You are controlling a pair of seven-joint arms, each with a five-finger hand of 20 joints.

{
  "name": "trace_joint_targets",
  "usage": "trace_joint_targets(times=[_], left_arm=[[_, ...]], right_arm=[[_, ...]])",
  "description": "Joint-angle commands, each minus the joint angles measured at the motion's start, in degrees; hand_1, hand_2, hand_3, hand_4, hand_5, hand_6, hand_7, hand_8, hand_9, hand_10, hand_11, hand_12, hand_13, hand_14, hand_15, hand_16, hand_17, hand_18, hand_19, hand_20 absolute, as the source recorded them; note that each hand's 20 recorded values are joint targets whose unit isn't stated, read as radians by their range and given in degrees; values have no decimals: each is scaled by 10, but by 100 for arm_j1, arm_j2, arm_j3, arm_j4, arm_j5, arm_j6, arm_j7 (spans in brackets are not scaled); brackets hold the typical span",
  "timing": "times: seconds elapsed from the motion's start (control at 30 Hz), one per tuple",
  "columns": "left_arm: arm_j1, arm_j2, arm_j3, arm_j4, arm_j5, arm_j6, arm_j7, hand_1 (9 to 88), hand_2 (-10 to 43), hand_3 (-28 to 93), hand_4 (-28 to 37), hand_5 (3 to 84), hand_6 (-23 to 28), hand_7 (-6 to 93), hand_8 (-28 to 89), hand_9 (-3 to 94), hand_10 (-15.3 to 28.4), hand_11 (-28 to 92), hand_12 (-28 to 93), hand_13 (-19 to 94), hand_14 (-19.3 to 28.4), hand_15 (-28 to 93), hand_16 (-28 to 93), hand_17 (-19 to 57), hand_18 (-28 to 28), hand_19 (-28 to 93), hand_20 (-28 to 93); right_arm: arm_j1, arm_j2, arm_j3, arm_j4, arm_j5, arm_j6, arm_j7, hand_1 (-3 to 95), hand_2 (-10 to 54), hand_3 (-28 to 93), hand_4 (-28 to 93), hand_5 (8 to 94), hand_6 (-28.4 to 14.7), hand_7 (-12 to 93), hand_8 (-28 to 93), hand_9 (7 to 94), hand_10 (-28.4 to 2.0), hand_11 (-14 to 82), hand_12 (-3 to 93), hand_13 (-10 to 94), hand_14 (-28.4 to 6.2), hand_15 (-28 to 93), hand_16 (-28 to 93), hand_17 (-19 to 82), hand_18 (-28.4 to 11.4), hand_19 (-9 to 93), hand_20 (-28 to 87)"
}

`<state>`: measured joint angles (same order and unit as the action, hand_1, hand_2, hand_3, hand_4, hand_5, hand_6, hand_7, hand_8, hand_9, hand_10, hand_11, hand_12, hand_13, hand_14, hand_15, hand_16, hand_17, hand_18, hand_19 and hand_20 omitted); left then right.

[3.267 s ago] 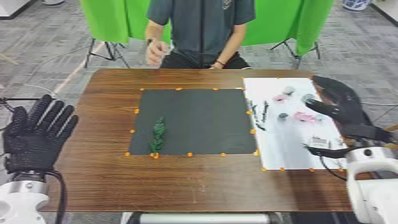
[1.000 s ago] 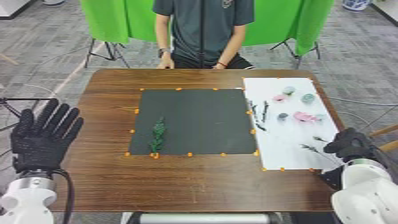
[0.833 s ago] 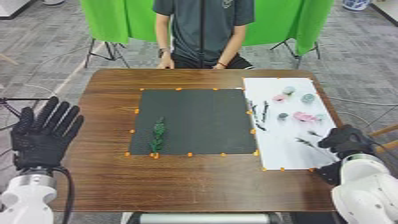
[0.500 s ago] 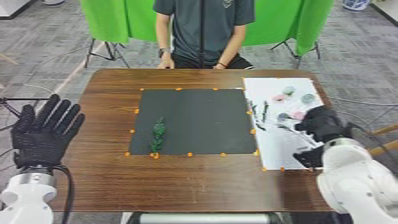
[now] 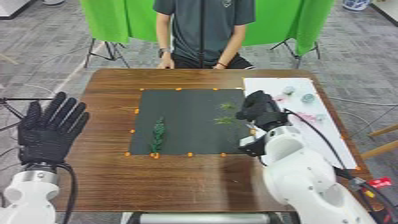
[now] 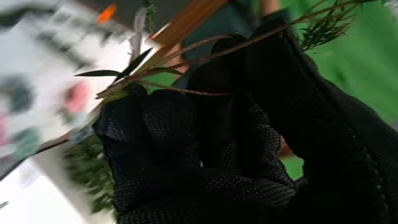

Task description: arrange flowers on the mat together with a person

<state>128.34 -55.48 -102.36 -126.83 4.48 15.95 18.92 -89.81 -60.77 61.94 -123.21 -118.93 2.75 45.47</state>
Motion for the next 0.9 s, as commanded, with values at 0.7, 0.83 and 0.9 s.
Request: trace_joint_targets(times=[0.7, 0.83, 0.9], left_arm=[[-387, 62, 445, 231, -63, 66, -335, 287, 171, 654, -283, 458, 77, 124, -102, 392, 148, 196, 78, 312, 140, 280, -61, -43, 131, 324, 128], [-358, 54, 431, 232, -57, 77, -340, 287, 167, 657, -283, 458, 77, 124, -102, 392, 149, 197, 79, 312, 140, 279, -61, -43, 131, 323, 128], [-336, 38, 416, 226, -41, 90, -364, 289, 164, 658, -283, 458, 77, 125, -101, 392, 149, 197, 79, 312, 140, 280, -61, -43, 131, 324, 128]], right_arm=[[926, -1323, -2265, 1804, -1882, 572, -6, 494, -95, 715, -224, 618, -36, 585, 126, 650, -155, 553, 581, 604, -198, 765, 470, 406, -268, 931, 364], [845, -1405, -2212, 1769, -1671, 432, 41, 469, -95, 715, -214, 611, -48, 527, 110, 636, -176, 564, 538, 596, -211, 768, 460, 396, -272, 932, 357], [822, -1414, -2210, 1753, -1614, 405, 68, 467, -95, 714, -212, 610, -55, 490, 110, 631, -178, 568, 527, 595, -213, 771, 455, 394, -273, 932, 355]])
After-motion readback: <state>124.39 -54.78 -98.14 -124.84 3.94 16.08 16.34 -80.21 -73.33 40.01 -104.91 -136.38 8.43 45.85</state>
